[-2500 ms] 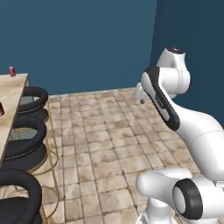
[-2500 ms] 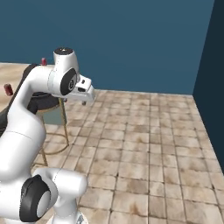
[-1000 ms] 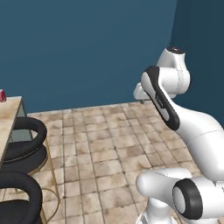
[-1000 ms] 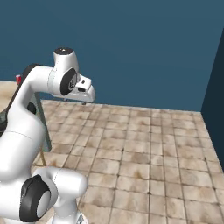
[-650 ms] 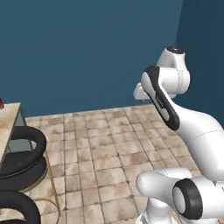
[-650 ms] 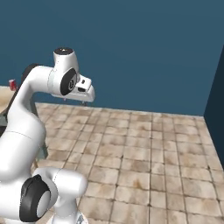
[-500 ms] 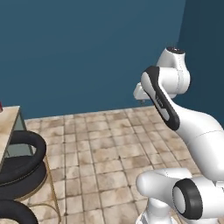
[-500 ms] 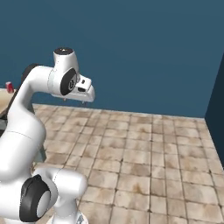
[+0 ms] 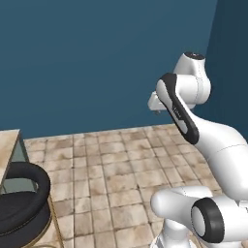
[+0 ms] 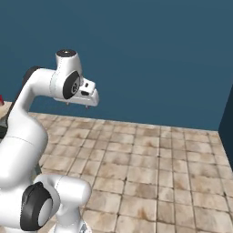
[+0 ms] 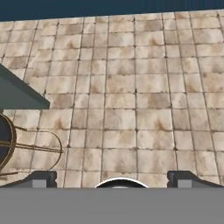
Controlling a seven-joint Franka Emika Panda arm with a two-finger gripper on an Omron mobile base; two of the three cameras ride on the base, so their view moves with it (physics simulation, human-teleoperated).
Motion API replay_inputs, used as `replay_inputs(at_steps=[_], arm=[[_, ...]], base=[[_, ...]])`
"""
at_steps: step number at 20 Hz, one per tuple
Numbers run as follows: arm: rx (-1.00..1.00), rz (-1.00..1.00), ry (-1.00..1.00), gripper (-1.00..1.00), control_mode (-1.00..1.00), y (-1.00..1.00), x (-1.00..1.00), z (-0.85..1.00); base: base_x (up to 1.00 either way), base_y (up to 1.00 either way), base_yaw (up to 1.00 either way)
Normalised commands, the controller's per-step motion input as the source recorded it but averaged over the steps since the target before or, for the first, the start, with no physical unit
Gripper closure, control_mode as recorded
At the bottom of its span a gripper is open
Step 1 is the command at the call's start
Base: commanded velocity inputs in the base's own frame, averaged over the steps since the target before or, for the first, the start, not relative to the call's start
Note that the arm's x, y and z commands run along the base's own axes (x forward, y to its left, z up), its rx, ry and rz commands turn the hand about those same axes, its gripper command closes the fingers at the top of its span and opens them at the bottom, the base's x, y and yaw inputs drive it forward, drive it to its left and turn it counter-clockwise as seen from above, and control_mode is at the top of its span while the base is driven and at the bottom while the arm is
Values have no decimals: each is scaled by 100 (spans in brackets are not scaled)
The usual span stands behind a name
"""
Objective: Four empty soda cans are scattered around the kitchen. Gather all the cans and cluster them next to the stove for recycling.
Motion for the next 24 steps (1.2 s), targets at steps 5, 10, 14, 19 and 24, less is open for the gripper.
replay_inputs(at_steps=[5,10,14,19,24], arm=[[0,0,0,-100,100,0,0,0],[0,0,0,-100,100,0,0,0],[0,0,0,-100,100,0,0,0],[0,0,0,-100,100,0,0,0],[0,0,0,-100,100,0,0,0]], base=[[60,-20,10],[48,-16,34],[26,-7,78],[18,0,91],[13,-3,91]])
